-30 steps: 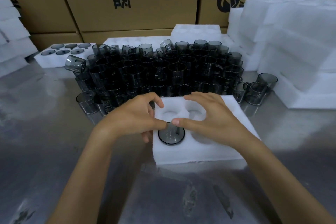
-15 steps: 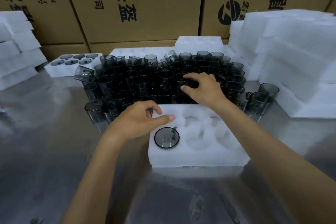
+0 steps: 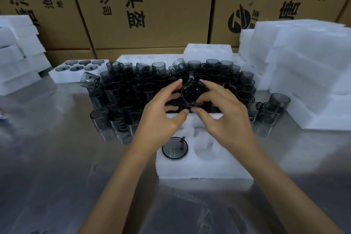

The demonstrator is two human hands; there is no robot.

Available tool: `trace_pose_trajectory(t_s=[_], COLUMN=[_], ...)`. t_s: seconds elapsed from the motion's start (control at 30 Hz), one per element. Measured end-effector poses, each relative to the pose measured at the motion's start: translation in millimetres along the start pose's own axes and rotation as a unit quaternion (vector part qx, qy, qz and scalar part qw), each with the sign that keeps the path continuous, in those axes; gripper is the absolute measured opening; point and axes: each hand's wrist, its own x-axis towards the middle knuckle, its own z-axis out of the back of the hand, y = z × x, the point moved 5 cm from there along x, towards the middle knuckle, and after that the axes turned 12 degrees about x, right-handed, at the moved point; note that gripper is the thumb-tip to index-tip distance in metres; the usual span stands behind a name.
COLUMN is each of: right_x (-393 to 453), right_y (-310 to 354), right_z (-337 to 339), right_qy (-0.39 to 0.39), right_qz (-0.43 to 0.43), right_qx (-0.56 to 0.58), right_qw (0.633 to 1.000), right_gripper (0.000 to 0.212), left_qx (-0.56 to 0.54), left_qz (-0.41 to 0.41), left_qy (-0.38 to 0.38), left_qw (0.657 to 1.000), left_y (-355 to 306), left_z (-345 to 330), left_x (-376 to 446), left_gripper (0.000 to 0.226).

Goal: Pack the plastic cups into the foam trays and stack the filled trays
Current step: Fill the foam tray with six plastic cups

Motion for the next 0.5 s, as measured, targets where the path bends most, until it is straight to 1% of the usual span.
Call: trace_pose_trajectory(t_s=[0.07, 0.13, 0.23, 0.3, 0.37, 0.43, 0.5], right_x=[-9, -15, -18, -20, -21, -22, -22], right_y=[7, 5, 0, -2, -4, -6, -11], right_z=[0, 1, 2, 5, 8, 13, 18], right_qy=[-0.014, -0.027, -0.021, -0.005, 0.015, 0.033, 0.054], right_qz=[0.030, 0.007, -0.028, -0.044, -0.066, -0.096, -0.140], right_qx=[-0.020, -0.008, 0.008, 0.026, 0.050, 0.074, 0.096], right_qw=[0.999, 1.000, 0.999, 0.999, 0.996, 0.992, 0.984], right_gripper=[0.036, 0.055, 0.068, 0.070, 0.065, 0.058, 0.054], left_qx=[-0.005, -0.001, -0.004, -0.008, -0.018, -0.035, -0.044], left_qz=[-0.035, -0.053, -0.054, -0.042, -0.027, -0.009, 0.009], left_qy=[-0.001, -0.003, 0.011, 0.031, 0.063, 0.106, 0.160], left_qw=[0.999, 0.999, 0.998, 0.999, 0.998, 0.994, 0.986], left_y=[-7, -12, -16, -16, -17, -18, -19], left_z=[-4, -7, -8, -10, -11, -13, -16], left_x=[-3, -5, -6, -7, -7, -9, -11], left_gripper=[0.066, 0.064, 0.064, 0.064, 0.063, 0.060, 0.054])
